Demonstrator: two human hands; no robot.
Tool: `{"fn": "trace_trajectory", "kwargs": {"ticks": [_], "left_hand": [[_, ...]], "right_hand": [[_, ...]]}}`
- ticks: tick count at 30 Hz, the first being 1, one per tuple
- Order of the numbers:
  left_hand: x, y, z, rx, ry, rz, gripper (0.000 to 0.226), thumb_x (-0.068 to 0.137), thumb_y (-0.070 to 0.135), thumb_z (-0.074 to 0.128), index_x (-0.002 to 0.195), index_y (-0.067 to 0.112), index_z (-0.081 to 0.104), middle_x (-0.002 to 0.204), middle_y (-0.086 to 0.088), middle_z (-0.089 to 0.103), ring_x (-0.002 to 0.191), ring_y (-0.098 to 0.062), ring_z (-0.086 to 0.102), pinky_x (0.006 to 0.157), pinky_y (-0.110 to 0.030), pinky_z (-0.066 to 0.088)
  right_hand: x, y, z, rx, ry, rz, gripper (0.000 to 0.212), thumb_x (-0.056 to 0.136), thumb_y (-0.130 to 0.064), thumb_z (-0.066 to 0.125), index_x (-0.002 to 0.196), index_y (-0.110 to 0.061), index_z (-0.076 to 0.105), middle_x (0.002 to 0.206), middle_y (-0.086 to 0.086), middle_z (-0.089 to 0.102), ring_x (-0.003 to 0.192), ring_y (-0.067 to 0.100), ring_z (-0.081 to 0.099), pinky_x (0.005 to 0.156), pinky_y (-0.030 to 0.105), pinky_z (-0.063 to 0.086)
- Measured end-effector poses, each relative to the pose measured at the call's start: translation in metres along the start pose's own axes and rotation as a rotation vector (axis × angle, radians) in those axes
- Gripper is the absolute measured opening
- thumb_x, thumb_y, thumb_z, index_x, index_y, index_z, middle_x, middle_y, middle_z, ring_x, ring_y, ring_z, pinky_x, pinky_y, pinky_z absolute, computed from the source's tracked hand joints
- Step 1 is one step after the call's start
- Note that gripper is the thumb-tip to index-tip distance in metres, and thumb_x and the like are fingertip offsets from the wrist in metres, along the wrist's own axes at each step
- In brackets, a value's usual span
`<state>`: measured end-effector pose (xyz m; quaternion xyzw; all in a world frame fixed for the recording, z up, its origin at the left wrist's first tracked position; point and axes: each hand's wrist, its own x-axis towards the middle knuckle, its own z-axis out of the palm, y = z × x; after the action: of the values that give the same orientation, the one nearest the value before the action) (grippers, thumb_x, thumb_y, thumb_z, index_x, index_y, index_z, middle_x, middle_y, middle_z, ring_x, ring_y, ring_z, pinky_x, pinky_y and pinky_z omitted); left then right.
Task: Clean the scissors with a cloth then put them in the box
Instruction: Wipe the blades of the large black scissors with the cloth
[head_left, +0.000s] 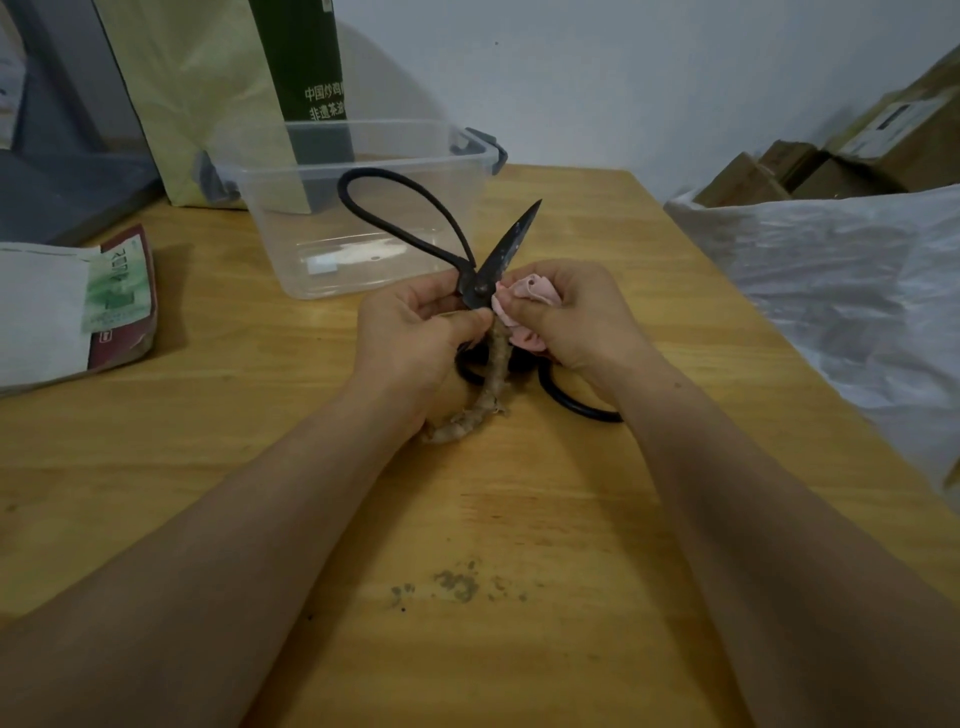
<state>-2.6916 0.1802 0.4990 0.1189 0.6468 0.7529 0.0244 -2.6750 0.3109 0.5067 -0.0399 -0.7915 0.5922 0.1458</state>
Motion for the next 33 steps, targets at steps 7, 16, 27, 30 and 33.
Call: {"fn": "trace_trajectory", "kwargs": {"ticks": [7, 16, 27, 30, 33], "left_hand": [[0.000, 0.001, 0.001, 0.012, 0.030, 0.007, 0.033, 0.076, -0.016, 0.064, 0.103, 0.002, 0.066, 0.089, -0.003, 0.071, 0.079, -0.008, 0.069, 0.071, -0.017, 0.056], [0.002, 0.001, -0.002, 0.009, 0.037, 0.050, 0.030, 0.078, -0.012, 0.064, 0.096, 0.013, 0.067, 0.095, -0.003, 0.072, 0.091, -0.015, 0.069, 0.083, -0.027, 0.056], [0.006, 0.000, -0.004, 0.041, 0.011, 0.018, 0.025, 0.082, -0.009, 0.062, 0.095, 0.012, 0.065, 0.094, -0.005, 0.071, 0.090, -0.018, 0.068, 0.076, -0.024, 0.057], [0.004, 0.000, 0.000, 0.137, -0.064, -0.011, 0.021, 0.092, 0.000, 0.054, 0.110, 0.011, 0.055, 0.097, -0.002, 0.065, 0.084, -0.009, 0.064, 0.067, -0.019, 0.057], [0.003, 0.000, 0.000, 0.197, -0.069, -0.011, 0.022, 0.094, 0.005, 0.052, 0.115, 0.009, 0.053, 0.096, -0.006, 0.065, 0.076, -0.008, 0.062, 0.053, -0.017, 0.053]], "right_hand": [[-0.002, 0.002, -0.011, -0.254, -0.020, 0.030, 0.005, 0.093, -0.014, 0.059, 0.095, -0.014, 0.063, 0.088, 0.007, 0.063, 0.077, 0.015, 0.060, 0.063, 0.026, 0.052], [0.000, -0.001, 0.004, 0.091, 0.031, 0.033, 0.009, 0.091, -0.001, 0.058, 0.090, -0.007, 0.064, 0.074, 0.005, 0.060, 0.051, 0.001, 0.055, 0.046, 0.012, 0.045], [0.002, 0.003, -0.004, -0.288, 0.014, -0.047, 0.006, 0.093, -0.018, 0.059, 0.089, -0.018, 0.064, 0.073, -0.005, 0.061, 0.067, 0.008, 0.059, 0.059, 0.021, 0.051], [0.005, 0.004, -0.005, -0.226, 0.083, -0.075, 0.010, 0.092, -0.013, 0.059, 0.087, -0.018, 0.065, 0.077, -0.001, 0.064, 0.073, 0.013, 0.065, 0.069, 0.032, 0.056], [0.007, 0.004, -0.004, -0.243, 0.090, -0.092, 0.014, 0.093, -0.012, 0.059, 0.085, -0.022, 0.064, 0.078, -0.003, 0.064, 0.073, 0.009, 0.065, 0.070, 0.032, 0.055]]}}
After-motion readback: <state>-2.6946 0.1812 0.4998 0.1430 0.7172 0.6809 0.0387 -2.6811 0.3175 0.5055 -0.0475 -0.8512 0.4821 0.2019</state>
